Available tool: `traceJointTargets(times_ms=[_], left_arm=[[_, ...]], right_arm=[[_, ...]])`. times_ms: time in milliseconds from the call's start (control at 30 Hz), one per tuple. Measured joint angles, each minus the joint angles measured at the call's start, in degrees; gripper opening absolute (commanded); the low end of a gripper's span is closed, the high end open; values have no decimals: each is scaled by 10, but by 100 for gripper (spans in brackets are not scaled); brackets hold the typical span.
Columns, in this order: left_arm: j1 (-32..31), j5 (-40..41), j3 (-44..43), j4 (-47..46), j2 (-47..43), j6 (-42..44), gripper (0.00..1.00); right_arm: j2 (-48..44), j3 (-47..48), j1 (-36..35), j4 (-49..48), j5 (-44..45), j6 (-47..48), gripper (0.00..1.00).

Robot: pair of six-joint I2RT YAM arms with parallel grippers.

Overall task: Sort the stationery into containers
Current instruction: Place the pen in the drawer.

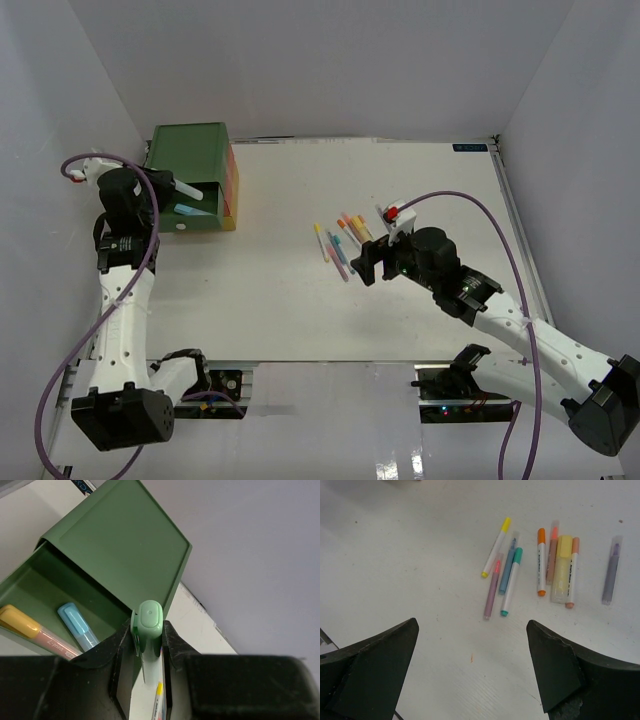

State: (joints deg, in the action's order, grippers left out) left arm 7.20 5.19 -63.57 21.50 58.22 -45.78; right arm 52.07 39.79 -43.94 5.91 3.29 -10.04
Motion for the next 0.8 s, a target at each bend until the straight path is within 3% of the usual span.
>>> traceJointTargets(times_ms=[167, 500, 633, 800], left_arm=[[12, -5, 15, -18, 16, -5, 37], [29, -10, 23, -32, 54, -1, 57], [34, -12, 23, -32, 61, 9, 73], [40, -12, 22, -24, 66, 26, 86]], right_arm=[[-2, -3, 0, 5, 11, 3, 94], [-9, -3, 0, 13, 29, 7, 94], [-9, -3, 0, 15, 42, 13, 94], [1, -3, 0, 17, 59, 18, 94]])
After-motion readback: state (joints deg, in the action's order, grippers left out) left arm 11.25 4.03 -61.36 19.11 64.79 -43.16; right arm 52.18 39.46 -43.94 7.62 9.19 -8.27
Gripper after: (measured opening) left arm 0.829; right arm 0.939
